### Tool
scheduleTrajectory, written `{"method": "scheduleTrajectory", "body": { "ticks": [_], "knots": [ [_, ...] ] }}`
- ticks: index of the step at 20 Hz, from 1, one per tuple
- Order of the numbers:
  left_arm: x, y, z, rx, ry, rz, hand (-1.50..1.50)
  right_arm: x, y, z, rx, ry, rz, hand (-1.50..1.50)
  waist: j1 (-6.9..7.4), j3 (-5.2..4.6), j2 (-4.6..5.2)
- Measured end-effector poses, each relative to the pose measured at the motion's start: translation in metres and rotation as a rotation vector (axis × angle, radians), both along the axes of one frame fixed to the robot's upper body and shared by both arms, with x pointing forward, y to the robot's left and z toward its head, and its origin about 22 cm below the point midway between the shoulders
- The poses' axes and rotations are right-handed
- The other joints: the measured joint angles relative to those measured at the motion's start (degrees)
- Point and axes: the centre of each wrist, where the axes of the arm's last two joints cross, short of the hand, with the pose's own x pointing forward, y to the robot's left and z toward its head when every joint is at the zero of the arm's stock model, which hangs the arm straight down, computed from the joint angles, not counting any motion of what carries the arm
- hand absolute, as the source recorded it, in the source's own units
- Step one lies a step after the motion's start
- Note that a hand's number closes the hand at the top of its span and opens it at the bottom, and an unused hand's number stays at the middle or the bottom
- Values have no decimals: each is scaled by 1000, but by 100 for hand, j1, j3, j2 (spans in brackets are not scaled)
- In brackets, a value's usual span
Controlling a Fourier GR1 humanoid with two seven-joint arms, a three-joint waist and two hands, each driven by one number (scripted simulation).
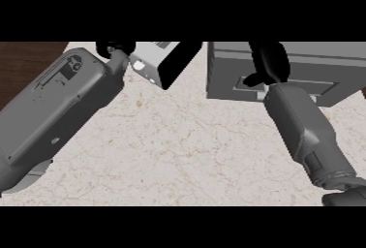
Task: Pick up the can, place it into the drawer and close the drawer
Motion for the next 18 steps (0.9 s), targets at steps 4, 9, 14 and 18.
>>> {"method": "scheduleTrajectory", "body": {
  "ticks": [4,9,14,18],
  "knots": [
    [-5,1,2,6,-9,-10,-150,8,-2,12,-3,-14,-15,-150,60,30,58],
    [-7,8,9,10,-19,-12,-150,15,-1,24,-26,1,-33,-150,103,57,122],
    [-11,12,3,7,-12,-18,-150,18,8,30,-35,36,-22,-150,153,66,152],
    [-15,8,6,2,-13,-32,-150,20,16,33,26,94,40,-150,183,72,169]
  ]
}}
